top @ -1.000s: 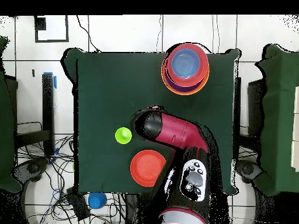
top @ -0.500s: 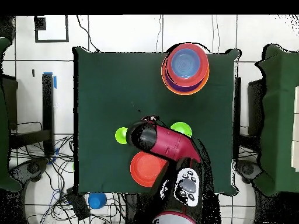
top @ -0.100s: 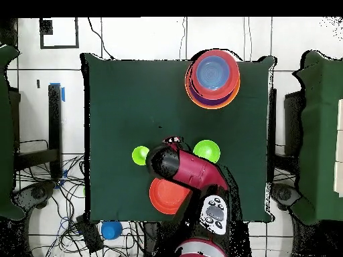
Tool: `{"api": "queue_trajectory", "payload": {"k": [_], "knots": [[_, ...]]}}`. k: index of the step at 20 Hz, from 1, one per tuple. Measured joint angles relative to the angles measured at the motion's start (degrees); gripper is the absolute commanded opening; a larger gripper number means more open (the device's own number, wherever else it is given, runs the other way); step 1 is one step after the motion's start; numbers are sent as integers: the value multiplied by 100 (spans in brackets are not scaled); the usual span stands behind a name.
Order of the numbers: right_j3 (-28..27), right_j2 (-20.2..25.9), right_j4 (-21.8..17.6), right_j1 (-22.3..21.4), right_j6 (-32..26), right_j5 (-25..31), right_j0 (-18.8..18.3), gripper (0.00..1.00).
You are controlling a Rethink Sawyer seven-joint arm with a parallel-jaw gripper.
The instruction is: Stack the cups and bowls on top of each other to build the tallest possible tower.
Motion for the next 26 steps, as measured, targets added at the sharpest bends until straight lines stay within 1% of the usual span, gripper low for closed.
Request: {"api": "queue_trajectory", "payload": {"k": [5,10,21,26], "knots": [[101,1,39,112,0,-229,-5,100],[182,1,120,193,0,-271,-6,100],[225,1,338,191,0,-271,8,100],[257,-4,434,112,0,-271,66,100]]}}
